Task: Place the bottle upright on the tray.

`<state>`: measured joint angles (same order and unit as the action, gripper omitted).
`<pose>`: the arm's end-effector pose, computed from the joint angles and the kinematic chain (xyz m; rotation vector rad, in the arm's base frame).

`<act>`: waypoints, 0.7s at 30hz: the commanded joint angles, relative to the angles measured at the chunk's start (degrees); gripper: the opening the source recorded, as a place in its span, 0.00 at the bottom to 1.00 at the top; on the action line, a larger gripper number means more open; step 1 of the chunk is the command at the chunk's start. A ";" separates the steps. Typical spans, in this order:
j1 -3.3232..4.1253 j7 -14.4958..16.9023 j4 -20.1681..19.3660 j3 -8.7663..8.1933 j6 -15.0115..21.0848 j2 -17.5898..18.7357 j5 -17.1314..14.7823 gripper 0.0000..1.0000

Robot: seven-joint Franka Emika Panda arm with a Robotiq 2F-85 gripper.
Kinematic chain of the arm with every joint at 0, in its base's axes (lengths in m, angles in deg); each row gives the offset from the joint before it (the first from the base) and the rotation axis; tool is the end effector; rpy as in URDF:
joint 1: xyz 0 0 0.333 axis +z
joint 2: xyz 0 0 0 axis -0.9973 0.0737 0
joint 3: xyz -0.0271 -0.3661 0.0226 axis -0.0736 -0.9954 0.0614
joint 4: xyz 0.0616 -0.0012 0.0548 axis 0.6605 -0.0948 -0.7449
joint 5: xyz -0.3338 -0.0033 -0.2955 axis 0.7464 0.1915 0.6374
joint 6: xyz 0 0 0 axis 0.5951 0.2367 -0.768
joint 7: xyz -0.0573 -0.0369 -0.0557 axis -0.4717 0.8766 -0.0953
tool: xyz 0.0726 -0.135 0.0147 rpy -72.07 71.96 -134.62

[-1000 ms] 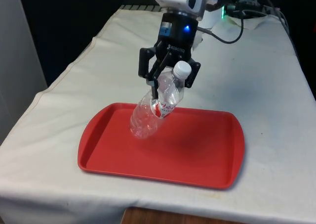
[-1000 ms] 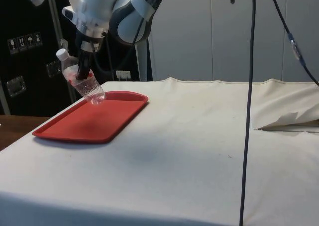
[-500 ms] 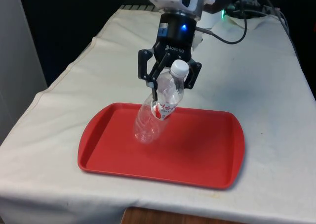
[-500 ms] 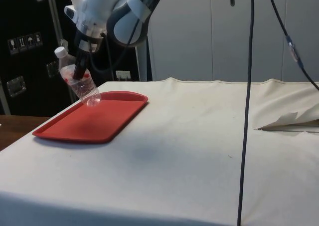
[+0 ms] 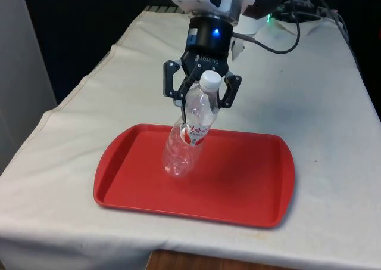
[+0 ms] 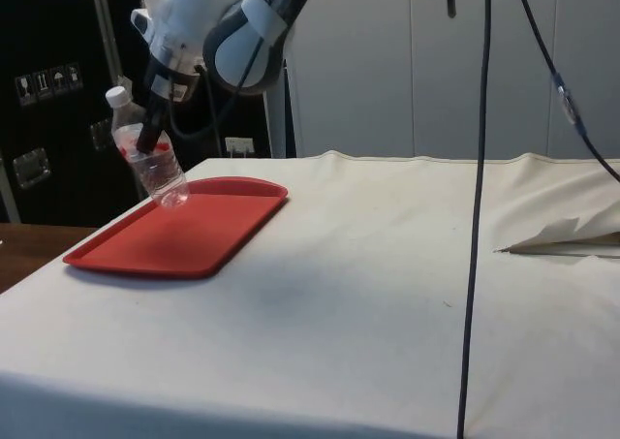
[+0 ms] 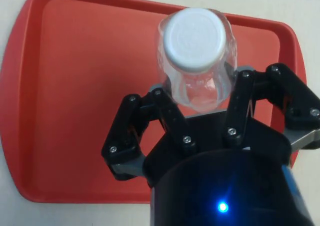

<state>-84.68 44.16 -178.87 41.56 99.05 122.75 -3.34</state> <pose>0.8039 -0.0458 0.2480 2.6833 0.5593 0.8801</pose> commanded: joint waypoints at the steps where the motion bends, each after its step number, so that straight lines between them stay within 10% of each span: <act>1: 0.00 0.00 0.00 0.00 0.17 0.06 -0.40 0.14; 2: -1.32 0.63 -0.29 1.89 1.32 0.23 -1.38 0.14; 10: -1.43 0.57 -0.23 2.12 3.15 0.69 -5.10 0.14; 11: -0.06 0.00 0.00 0.06 2.23 0.57 -4.24 0.14; 12: -1.43 0.57 -0.23 2.12 3.15 0.69 -5.10 0.14; 20: -1.66 0.69 -0.23 2.41 4.81 1.20 -8.71 0.14; 21: -0.11 0.00 0.00 0.11 4.07 1.15 -8.42 0.14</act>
<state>-84.80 44.16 -178.87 41.68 103.11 123.89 -11.76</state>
